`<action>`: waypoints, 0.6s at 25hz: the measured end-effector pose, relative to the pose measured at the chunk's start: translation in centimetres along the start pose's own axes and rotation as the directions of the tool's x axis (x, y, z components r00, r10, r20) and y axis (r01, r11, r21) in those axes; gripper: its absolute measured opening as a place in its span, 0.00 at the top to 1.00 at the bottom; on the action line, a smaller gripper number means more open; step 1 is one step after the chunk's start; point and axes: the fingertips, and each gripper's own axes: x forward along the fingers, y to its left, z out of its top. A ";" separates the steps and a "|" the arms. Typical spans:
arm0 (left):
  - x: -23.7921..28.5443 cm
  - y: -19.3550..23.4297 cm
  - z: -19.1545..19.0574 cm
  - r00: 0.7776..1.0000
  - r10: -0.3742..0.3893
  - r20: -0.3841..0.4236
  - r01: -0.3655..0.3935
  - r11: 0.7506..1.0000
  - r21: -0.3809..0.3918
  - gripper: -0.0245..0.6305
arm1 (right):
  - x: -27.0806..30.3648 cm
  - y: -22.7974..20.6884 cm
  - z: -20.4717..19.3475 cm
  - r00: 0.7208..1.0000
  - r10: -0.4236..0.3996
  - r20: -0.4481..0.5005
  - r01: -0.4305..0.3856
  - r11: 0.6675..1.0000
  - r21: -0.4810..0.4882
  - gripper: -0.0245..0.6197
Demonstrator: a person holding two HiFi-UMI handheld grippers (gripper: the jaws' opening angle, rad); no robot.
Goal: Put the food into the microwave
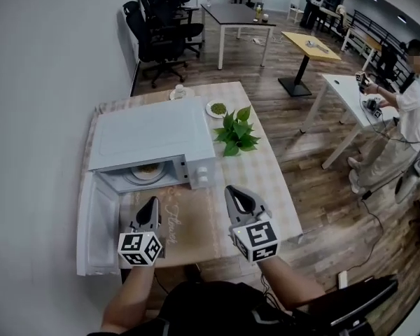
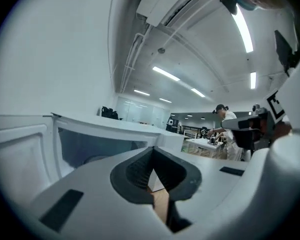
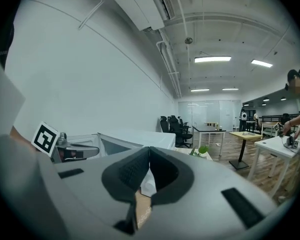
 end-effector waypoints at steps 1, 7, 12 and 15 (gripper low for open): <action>-0.7 -0.8 0.8 1.000 -0.010 0.017 0.010 1.000 0.012 0.95 | -0.4 0.0 0.0 1.000 0.001 0.007 -0.001 1.000 0.012 0.95; -5.5 -3.8 4.2 0.994 0.035 0.106 -0.040 0.998 0.044 0.95 | -2.8 0.2 0.8 0.998 0.033 0.047 -0.036 0.998 0.051 0.95; -8.6 -6.8 4.9 0.990 -0.020 0.142 0.018 1.000 0.019 0.95 | -4.7 0.9 1.2 0.994 0.080 0.074 -0.085 0.994 0.065 0.95; -10.9 -8.5 5.6 0.988 -0.011 0.157 0.005 0.999 0.037 0.95 | -6.3 2.1 1.6 0.990 0.113 0.083 -0.116 0.992 0.042 0.95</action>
